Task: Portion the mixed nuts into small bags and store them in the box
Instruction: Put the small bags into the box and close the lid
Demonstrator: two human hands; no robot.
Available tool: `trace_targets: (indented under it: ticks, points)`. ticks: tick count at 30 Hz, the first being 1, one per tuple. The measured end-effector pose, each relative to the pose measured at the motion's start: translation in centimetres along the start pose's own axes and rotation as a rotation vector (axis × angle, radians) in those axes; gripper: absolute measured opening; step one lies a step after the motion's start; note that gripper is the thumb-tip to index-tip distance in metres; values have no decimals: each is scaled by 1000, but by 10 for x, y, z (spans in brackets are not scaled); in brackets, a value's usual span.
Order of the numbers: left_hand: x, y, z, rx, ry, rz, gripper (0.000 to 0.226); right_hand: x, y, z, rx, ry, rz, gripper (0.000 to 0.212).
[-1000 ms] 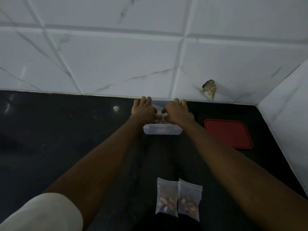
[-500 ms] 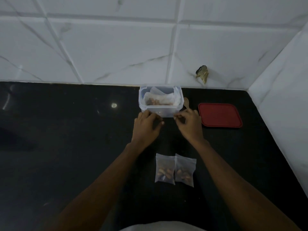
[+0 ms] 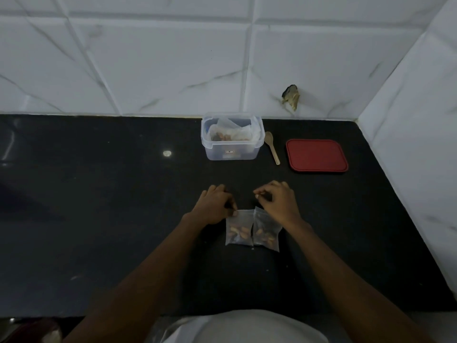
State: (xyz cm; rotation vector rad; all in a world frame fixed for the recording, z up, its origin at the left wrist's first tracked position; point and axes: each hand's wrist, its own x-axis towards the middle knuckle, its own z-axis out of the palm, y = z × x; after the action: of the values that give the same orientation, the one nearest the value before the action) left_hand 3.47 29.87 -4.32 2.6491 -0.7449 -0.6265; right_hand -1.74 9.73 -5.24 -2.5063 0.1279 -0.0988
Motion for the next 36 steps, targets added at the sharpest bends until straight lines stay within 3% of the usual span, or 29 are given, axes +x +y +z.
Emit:
trace_targets:
  ticks: [3,6,12,15,18,22,24,32,36]
  points:
    - [0,-1,-14,-460,0,-79,1,0,-3,-2,188,-34,16,10]
    - [-2,4,-33,-836,64,-137,9,0,-16,-8,490,-133,147,8]
    - [11,9,-51,-1141,269,-140,10,17,-35,-9,630,-185,115,26]
    - [23,8,-55,-1260,402,-87,39,34,-42,-14,664,-85,86,27]
    - [34,6,-63,-1148,466,10,53,54,-52,-25,735,-3,99,28]
    - [59,6,-86,-893,520,57,31,98,-51,-32,547,19,44,34]
    - [77,5,-99,-817,537,36,30,122,-50,-37,422,-14,29,38]
    - [138,-11,-130,-393,371,-14,56,193,-54,-48,-298,-56,-39,40]
    - [159,-16,-124,-218,269,-11,47,209,-61,-40,-701,-154,-138,19]
